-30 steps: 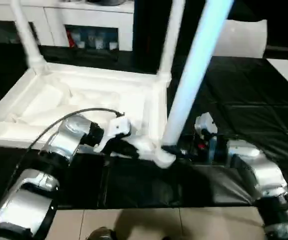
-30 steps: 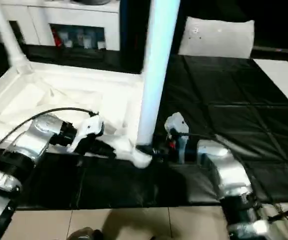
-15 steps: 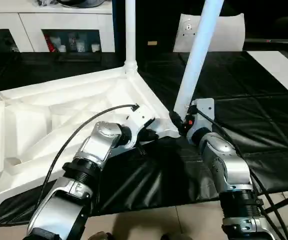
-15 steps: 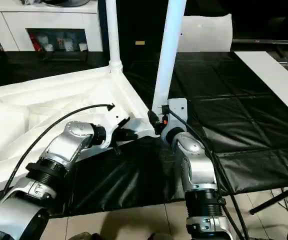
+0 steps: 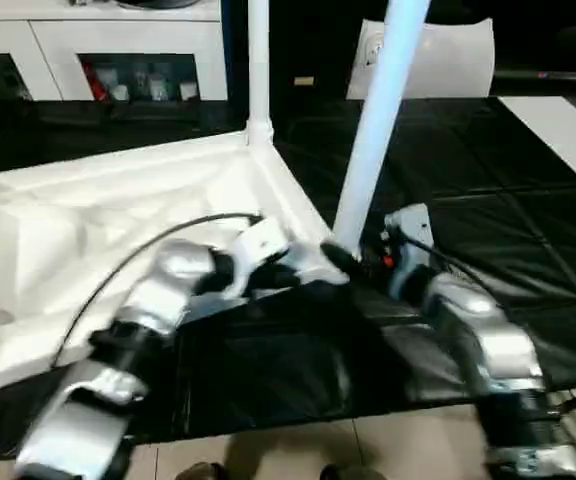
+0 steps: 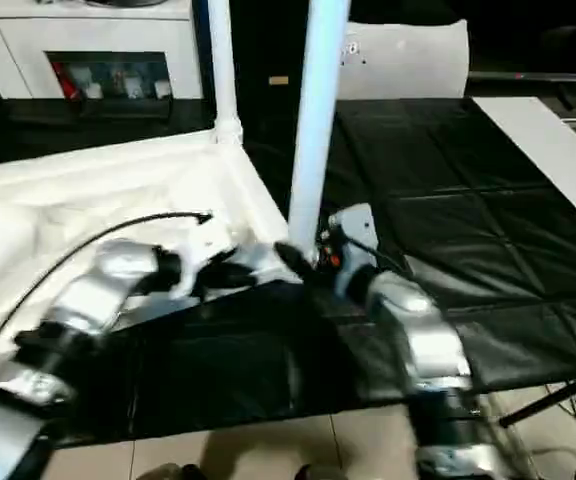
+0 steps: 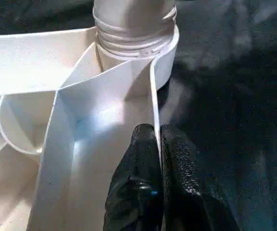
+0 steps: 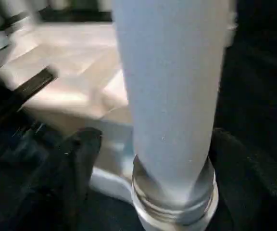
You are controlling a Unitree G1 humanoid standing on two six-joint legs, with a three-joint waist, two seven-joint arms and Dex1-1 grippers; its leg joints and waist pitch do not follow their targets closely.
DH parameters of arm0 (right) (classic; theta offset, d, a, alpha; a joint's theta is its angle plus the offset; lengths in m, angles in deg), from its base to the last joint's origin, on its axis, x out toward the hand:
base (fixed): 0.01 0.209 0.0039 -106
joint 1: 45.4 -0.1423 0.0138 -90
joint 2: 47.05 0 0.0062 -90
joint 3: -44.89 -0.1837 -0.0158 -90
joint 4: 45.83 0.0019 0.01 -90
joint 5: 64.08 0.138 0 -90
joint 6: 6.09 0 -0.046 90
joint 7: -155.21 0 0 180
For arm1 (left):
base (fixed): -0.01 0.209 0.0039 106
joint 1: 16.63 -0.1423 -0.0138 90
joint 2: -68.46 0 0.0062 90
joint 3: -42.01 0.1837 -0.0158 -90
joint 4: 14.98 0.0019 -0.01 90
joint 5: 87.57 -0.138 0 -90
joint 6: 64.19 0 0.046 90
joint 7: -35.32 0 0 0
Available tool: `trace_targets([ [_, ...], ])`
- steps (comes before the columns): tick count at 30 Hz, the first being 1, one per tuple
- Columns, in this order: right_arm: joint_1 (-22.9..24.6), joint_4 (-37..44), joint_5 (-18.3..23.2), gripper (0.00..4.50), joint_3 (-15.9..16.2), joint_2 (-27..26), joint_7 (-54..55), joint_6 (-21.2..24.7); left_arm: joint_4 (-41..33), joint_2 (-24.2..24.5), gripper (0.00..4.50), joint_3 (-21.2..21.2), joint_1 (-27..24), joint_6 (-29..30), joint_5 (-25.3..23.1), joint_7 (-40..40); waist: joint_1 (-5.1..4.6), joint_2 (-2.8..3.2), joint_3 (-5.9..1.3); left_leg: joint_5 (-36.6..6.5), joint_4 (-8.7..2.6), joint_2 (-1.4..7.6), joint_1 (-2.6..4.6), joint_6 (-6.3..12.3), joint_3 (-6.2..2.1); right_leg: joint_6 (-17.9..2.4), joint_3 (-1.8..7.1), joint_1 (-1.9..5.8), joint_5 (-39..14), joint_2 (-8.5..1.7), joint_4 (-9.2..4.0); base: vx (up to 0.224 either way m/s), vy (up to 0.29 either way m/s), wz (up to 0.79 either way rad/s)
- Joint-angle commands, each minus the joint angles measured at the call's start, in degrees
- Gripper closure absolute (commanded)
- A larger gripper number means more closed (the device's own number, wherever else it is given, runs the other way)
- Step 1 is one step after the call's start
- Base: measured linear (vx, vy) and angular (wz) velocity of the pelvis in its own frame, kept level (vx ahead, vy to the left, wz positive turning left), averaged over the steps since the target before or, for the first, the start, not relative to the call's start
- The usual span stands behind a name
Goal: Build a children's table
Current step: Rotate leg to tighten
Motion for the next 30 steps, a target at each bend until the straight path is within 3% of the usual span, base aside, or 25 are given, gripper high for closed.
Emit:
trace_targets([
  [1,0.18,1.95,1.61,0.45,2.08,1.23,-5.80,-0.73,-0.86,0.21,4.50,1.43,-0.02,-4.12,2.14,-5.15,0.46,-0.32,-3.67,-7.41,-3.16,3.50,1.36,5.49,-1.85,-14.71,2.43,2.55,-3.48,-3.47,-3.14,0.000,0.000,0.00],
  [2,0.06,2.04,1.90,0.22,2.45,2.58,-8.24,-0.78,-0.66,0.97,4.50,1.77,-0.10,-4.89,2.48,-7.18,0.78,-0.24,-3.65,-7.40,-3.15,3.61,1.60,5.55,-1.80,-15.07,2.44,2.41,-3.57,-3.50,-3.16,0.000,0.000,0.00],
  [5,-0.79,1.38,1.78,0.13,4.48,6.66,-14.47,-2.42,-0.13,2.80,4.50,2.41,0.00,-6.05,4.07,-13.43,1.37,-0.12,-3.60,-8.52,-3.18,3.83,2.02,4.91,-1.71,-15.38,2.43,2.16,-4.90,-3.56,-3.18,0.000,0.000,0.00],
  [12,-2.64,-0.57,2.98,0.13,6.49,10.54,-23.30,-3.75,1.67,5.61,4.50,4.38,1.27,-9.23,4.31,-21.20,2.50,-0.35,-3.12,-12.23,-3.62,3.99,2.09,2.15,-1.71,-14.10,2.42,2.03,-10.42,-3.65,-3.45,0.000,0.000,0.00],
  [15,-3.41,-0.94,4.12,0.48,7.57,12.09,-28.07,-2.98,2.95,6.36,4.50,5.06,2.18,-10.80,4.10,-23.96,2.75,-0.50,-3.04,-13.12,-3.65,4.05,2.13,1.49,-1.67,-13.73,2.46,1.88,-11.81,-3.73,-3.49,0.000,0.000,0.00],
  [22,-3.81,-1.43,5.28,1.02,9.85,14.39,-34.32,-3.35,4.74,6.81,4.50,5.67,3.92,-12.42,4.41,-27.16,3.76,-0.67,-3.20,-10.39,-3.38,4.08,2.06,2.26,-1.56,-14.79,2.38,1.94,-7.96,-3.81,-2.92,0.000,0.000,0.00],
  [30,-3.90,-1.55,5.06,1.78,10.90,14.84,-35.79,-3.92,6.23,6.82,4.50,5.77,4.76,-13.59,4.39,-28.24,3.90,-0.82,-2.98,-11.88,-3.51,4.13,2.04,1.65,-1.66,-14.45,2.39,1.88,-10.40,-3.90,-3.15,0.000,0.000,0.00],
])
